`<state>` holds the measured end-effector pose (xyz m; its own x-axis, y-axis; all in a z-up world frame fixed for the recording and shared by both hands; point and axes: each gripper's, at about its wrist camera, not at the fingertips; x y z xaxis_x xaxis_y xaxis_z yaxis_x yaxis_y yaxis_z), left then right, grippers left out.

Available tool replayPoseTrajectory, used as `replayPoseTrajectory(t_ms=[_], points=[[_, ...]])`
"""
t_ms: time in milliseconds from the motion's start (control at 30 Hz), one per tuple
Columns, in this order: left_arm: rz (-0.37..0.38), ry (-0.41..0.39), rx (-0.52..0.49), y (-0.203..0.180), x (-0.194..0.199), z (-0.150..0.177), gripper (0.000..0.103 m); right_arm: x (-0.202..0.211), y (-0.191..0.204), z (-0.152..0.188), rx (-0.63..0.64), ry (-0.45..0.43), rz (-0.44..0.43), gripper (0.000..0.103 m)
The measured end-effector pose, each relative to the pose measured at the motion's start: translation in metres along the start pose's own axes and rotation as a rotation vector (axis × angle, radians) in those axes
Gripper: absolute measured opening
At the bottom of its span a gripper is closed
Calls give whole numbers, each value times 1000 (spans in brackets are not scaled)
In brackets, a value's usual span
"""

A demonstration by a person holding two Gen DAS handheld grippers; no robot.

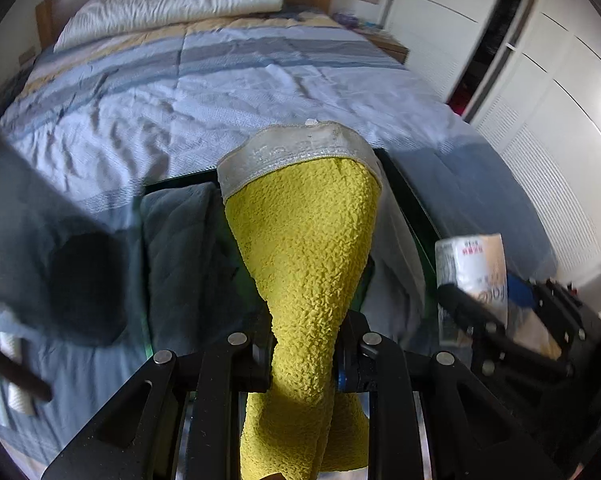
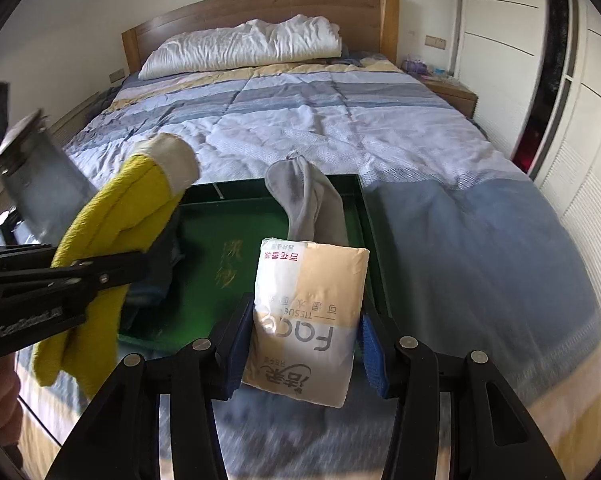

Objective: Organize soft objects
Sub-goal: 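Lift yellow towel in left tool while right tool carries tissue pack to tray, then lower yellow towel into tray while right tool sets tissue pack beside grey pouch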

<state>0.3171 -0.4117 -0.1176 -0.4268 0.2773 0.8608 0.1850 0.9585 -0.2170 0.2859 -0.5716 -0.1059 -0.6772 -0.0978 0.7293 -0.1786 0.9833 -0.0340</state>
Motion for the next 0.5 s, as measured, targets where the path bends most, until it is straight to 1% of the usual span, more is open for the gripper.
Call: replayPoseTrajectory(t_ms=[67,133,167,267,500], points=[[-29,17,35,0,-19,-9,18,-20,-4,-9,17,8,3,47],[-32,40,62,1,-34,-11,18,-36,-10,-13,20,18,-8,47],[-46,54,80,1,-43,-12,18,-45,-12,-15,24,28,-11,47],[-79,72,97,-1,-64,-17,18,-67,-14,-18,41,55,-26,47],[-144,92,130,0,-93,-20,19,-110,-17,-23,79,94,-22,48]])
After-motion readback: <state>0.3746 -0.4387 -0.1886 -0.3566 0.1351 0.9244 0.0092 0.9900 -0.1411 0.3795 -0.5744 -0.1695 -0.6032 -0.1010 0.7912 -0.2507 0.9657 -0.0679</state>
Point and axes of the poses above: each gripper's, at about its wrist camera, not at the fingertips, and x roughly against the way its jaws point, y to its left, z to its underside, and after that the axes turned 6 degrees about x, right-handed
